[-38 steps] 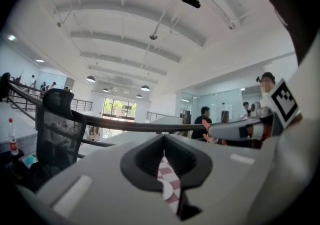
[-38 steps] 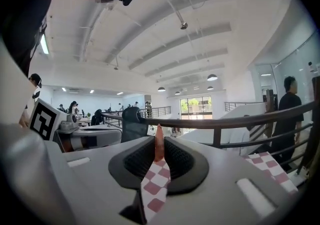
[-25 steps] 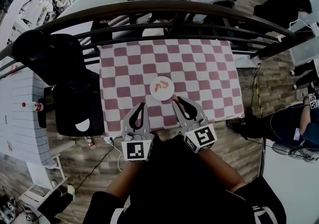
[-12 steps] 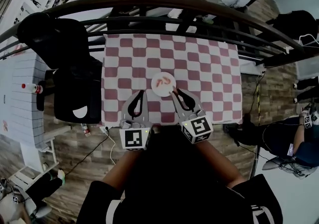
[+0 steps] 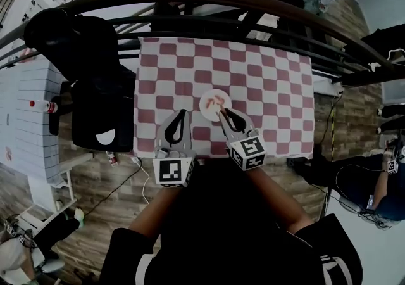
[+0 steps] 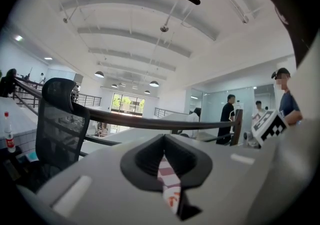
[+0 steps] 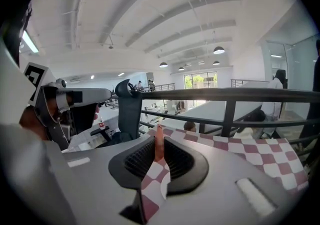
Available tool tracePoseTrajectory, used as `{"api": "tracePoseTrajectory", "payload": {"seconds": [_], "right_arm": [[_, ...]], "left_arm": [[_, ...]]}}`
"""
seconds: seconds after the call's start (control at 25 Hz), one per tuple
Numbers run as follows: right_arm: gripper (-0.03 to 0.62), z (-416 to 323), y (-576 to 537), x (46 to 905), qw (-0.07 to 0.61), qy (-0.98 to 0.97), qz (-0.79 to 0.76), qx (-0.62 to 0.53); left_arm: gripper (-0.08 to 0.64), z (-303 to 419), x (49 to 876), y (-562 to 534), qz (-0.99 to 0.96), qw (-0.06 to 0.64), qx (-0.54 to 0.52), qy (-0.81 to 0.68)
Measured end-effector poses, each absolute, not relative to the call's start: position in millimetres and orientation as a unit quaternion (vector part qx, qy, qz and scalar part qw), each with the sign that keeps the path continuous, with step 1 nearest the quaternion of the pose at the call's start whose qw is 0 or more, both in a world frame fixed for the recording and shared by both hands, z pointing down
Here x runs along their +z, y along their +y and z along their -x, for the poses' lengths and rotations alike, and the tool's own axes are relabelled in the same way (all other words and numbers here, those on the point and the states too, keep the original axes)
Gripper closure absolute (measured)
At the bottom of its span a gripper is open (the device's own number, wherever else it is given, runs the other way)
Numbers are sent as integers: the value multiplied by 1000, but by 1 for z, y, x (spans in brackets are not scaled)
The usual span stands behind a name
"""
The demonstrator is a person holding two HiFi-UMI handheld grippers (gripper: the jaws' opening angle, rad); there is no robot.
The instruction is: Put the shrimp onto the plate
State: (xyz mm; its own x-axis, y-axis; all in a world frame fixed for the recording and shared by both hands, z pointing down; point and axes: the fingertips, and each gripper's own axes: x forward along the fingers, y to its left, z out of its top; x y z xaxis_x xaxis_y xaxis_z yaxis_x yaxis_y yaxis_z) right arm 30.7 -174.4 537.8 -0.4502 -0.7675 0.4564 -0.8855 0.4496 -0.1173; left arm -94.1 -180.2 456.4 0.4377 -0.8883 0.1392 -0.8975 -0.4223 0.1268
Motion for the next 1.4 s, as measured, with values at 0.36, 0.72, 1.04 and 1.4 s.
{"api": "tracePoseTrajectory", "payload": {"seconds": [0.36, 0.72, 1.04, 1.4], "right_arm": [[535, -34, -186, 593, 215, -823, -477, 222], [535, -30, -193, 654, 257, -806, -460, 270], [535, -34, -194, 699, 295, -788, -449, 300], [534, -42, -186, 738, 351, -767, -436, 314]], "left_arm": [[551, 81, 457, -196, -854, 93, 22, -512], [551, 88, 467, -201, -848, 102, 39, -519], [551, 88, 469, -204, -846, 111, 45, -520], [551, 97, 468, -203, -839, 112, 48, -530]]}}
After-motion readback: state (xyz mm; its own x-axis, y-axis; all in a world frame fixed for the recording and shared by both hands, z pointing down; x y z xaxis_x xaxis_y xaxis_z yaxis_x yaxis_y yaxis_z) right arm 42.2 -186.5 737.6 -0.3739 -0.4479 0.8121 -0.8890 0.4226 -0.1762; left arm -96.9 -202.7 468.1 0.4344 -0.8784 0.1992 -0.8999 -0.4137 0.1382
